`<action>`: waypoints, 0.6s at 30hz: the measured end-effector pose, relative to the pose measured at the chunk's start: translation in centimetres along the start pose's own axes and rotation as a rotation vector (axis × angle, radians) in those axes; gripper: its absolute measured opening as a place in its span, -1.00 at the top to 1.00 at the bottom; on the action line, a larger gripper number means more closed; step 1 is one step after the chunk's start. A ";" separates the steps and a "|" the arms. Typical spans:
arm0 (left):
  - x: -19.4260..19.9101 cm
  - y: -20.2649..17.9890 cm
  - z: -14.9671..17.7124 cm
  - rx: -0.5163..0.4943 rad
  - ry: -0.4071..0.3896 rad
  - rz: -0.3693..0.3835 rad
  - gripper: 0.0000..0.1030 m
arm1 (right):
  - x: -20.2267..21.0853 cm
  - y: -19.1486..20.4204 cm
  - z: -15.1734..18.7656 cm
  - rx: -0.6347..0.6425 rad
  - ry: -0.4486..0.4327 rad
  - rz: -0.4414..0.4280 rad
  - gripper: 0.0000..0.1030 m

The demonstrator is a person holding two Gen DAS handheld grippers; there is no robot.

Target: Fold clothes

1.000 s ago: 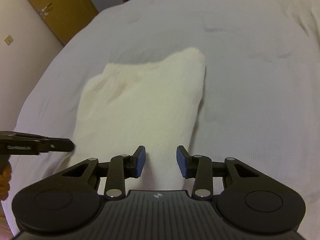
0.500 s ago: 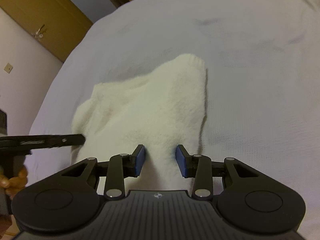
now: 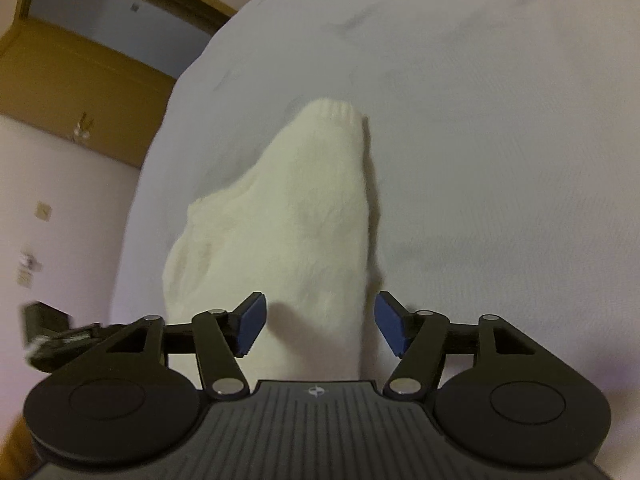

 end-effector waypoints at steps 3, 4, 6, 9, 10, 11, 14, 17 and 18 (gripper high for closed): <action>-1.3 1.6 0.2 0.100 -0.004 0.065 -0.19 | -0.8 -0.3 0.7 -0.048 0.014 -0.033 -0.44; -1.7 2.0 0.1 0.133 -0.003 0.092 -0.22 | -1.2 -0.4 0.9 -0.066 0.019 -0.040 -0.49; -2.4 2.7 0.0 0.184 -0.003 0.140 -0.23 | -1.9 -0.9 1.2 -0.106 0.028 -0.051 -0.60; -3.5 3.1 -0.4 0.218 -0.001 0.186 -0.24 | -3.2 -1.6 1.2 -0.176 0.040 -0.104 -0.61; -3.8 3.1 -0.6 0.217 0.002 0.192 -0.26 | -3.6 -1.7 1.2 -0.200 0.045 -0.124 -0.61; -4.2 3.0 -0.7 0.216 0.004 0.193 -0.27 | -4.0 -1.6 1.2 -0.217 0.049 -0.142 -0.61; -5.2 2.6 -0.9 0.210 0.008 0.193 -0.29 | -5.6 -1.3 1.1 -0.249 0.062 -0.178 -0.42; -5.1 2.3 -0.9 0.211 -0.001 0.196 -0.17 | -7.4 -0.3 0.9 -0.260 0.067 -0.183 -0.44; -4.8 2.2 -0.8 0.204 -0.008 0.194 -0.12 | -7.8 0.0 0.8 -0.248 0.067 -0.172 -0.39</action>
Point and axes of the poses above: each gripper's, at about its wrist camera, not at the fingertips, and x roughly against the way its jaws point, y to its left, z to its underside, the point moved 9 cm from there along -x, roughly the way its jaws point, and after that the axes turned 6 degrees about z, right-handed, at the moved point
